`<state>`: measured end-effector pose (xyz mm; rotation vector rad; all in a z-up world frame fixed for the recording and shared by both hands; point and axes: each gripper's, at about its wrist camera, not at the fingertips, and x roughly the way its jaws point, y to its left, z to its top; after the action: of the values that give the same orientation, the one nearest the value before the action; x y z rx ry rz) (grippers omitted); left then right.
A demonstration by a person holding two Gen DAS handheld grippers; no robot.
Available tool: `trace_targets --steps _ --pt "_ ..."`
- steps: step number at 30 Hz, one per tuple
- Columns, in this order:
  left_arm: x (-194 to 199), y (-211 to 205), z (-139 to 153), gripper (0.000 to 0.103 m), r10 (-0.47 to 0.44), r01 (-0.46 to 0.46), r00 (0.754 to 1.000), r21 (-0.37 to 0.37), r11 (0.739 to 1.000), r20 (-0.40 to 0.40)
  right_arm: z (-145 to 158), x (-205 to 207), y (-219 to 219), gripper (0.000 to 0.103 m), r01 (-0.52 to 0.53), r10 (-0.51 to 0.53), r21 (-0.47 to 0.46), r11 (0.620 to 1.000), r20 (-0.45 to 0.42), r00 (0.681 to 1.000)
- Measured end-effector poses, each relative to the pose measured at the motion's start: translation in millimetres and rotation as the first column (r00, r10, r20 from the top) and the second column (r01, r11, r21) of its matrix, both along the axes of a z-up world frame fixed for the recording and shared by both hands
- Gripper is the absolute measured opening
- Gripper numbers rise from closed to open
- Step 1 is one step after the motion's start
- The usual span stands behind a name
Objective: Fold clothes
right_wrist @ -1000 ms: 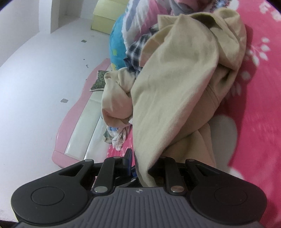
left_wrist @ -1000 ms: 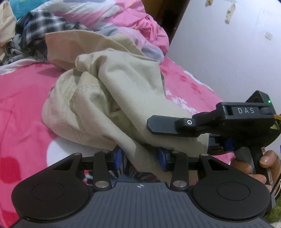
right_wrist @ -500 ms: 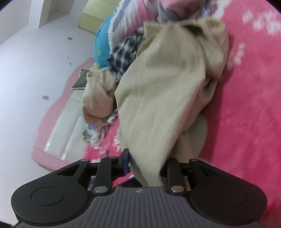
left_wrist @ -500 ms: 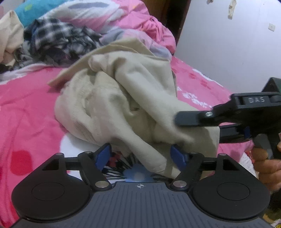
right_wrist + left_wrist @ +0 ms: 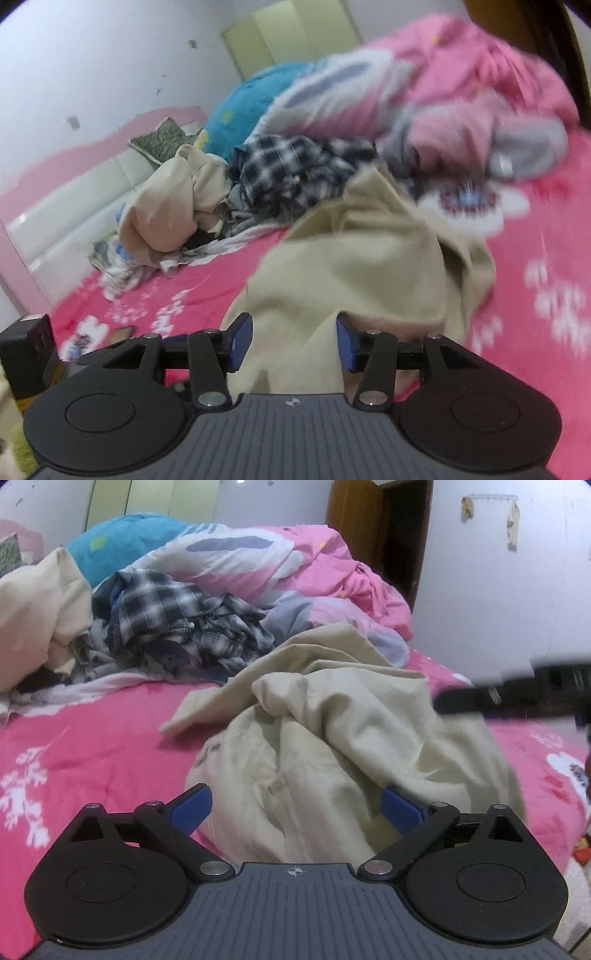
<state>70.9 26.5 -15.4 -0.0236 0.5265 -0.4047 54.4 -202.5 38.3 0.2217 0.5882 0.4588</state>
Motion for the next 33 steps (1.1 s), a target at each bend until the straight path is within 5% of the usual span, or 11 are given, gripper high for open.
trace_targets --steps 7,13,16,21,22,24,25,28,33 --pt "15.5 -7.5 -12.1 0.076 -0.031 0.032 0.999 0.016 0.999 -0.042 26.3 51.2 48.8 0.053 -0.017 0.042 -0.181 0.983 0.139 0.989" --pt "19.9 -7.7 -17.1 0.073 -0.040 0.040 0.998 0.006 0.999 -0.052 30.0 94.5 87.8 0.076 0.070 0.081 -0.452 0.890 0.306 0.948" --pt "20.8 -7.3 -17.7 0.073 -0.041 0.041 0.998 0.012 0.999 -0.053 13.3 125.8 95.8 0.079 0.074 0.094 -0.550 0.832 0.272 0.958" --pt "20.8 -10.2 -18.9 0.073 -0.029 0.030 0.999 0.024 0.999 -0.046 -21.4 166.9 103.3 0.080 -0.034 0.132 -0.617 0.786 0.114 0.985" --pt "20.5 -10.6 -18.7 0.073 -0.026 0.028 0.999 0.025 0.999 -0.046 -27.6 172.1 104.1 0.077 -0.045 0.131 -0.621 0.782 0.093 0.987" --pt "19.8 -11.0 -18.0 0.073 -0.023 0.025 0.999 0.028 0.999 -0.047 -36.1 175.7 102.8 0.054 -0.029 0.106 -0.617 0.786 0.089 0.990" --pt "19.2 -11.1 -17.5 0.072 -0.022 0.024 0.999 0.032 0.999 -0.046 -36.4 176.4 99.1 0.035 -0.013 0.086 -0.603 0.798 0.093 0.992" --pt "17.2 -11.2 -15.6 0.072 -0.024 0.026 0.999 0.044 0.999 -0.043 -29.2 172.7 82.3 0.012 0.028 0.034 -0.525 0.850 0.107 0.994" --pt "14.7 -12.3 -12.3 0.072 -0.017 0.019 0.999 0.054 0.998 -0.037 -4.2 159.3 46.9 0.004 0.120 -0.052 -0.423 0.898 0.170 0.984"
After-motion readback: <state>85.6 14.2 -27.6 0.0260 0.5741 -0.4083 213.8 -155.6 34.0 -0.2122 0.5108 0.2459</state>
